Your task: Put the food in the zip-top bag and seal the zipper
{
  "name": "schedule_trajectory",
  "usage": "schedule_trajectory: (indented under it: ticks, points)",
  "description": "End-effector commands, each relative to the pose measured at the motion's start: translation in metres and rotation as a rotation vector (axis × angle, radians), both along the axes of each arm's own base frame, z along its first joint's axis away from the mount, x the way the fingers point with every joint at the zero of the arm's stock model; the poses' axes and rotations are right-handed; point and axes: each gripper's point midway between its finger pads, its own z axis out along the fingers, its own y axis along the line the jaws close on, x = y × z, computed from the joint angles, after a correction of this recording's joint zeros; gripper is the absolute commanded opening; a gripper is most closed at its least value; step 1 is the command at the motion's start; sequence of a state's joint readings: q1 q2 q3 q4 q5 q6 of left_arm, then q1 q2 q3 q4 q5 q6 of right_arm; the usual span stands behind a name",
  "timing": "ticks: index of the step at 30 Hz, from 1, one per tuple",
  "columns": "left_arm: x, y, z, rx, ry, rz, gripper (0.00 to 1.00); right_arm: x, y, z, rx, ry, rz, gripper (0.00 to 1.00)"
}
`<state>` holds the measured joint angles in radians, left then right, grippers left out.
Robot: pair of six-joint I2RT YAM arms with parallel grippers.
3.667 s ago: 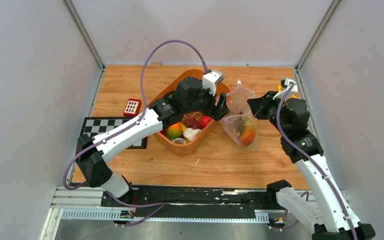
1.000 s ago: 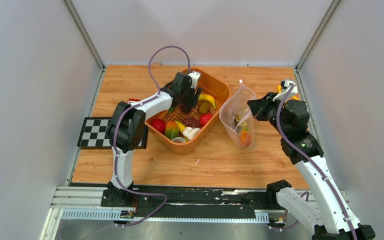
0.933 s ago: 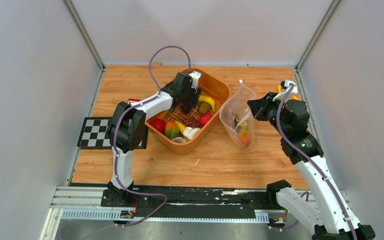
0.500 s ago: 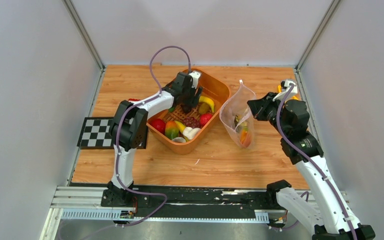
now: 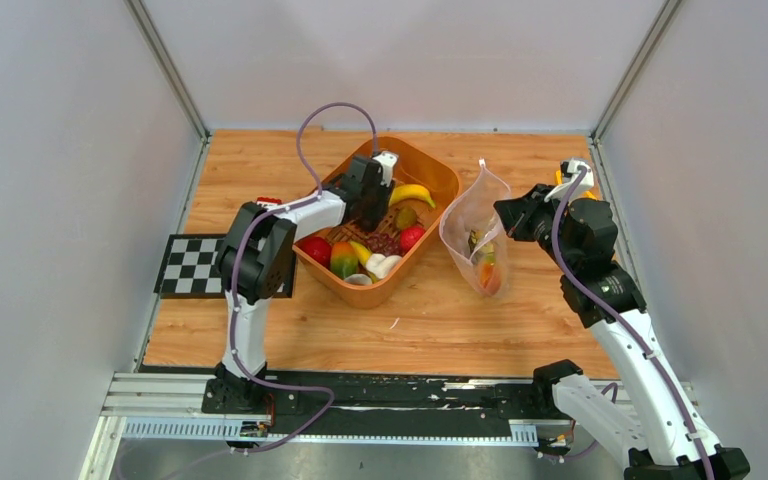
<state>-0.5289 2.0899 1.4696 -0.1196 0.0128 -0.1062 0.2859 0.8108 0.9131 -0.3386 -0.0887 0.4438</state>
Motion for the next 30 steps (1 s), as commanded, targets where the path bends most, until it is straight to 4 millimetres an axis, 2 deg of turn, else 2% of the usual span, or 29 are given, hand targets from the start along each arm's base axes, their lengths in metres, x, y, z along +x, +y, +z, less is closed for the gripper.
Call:
schedule_trajectory:
  ticks: [1,3,6,11,15,19,21,25,30]
  points:
    - [0.002,-0.005,0.066,-0.130,-0.138,0.021,0.35,0.001,0.002,0.017,0.014,-0.055,0.008,0.00]
    - [-0.002,-0.008,0.091,-0.167,-0.165,0.005,0.33,0.001,0.001,0.020,0.016,-0.061,0.006,0.00]
    - [-0.011,-0.008,0.117,-0.213,-0.192,-0.007,0.32,0.000,0.002,0.022,0.021,-0.064,0.007,0.00]
    - [-0.029,-0.002,0.141,-0.250,-0.194,-0.009,0.29,0.000,0.002,0.018,0.025,-0.058,0.007,0.00]
    - [-0.053,0.002,0.165,-0.318,-0.208,-0.018,0.27,0.002,0.001,0.016,0.024,-0.052,0.001,0.00]
    - [-0.080,0.008,0.204,-0.387,-0.272,-0.024,0.26,0.005,0.003,0.014,0.029,-0.042,0.004,0.00]
    - [-0.099,0.011,0.233,-0.380,-0.332,-0.045,0.26,0.007,0.005,0.012,0.029,-0.035,0.007,0.00]
    - [-0.131,0.017,0.271,-0.273,-0.442,-0.088,0.26,0.010,0.004,0.012,0.024,-0.028,-0.005,0.00]
    - [-0.167,0.012,0.298,-0.104,-0.528,-0.191,0.26,0.014,0.005,0.013,0.017,-0.018,-0.004,0.00]
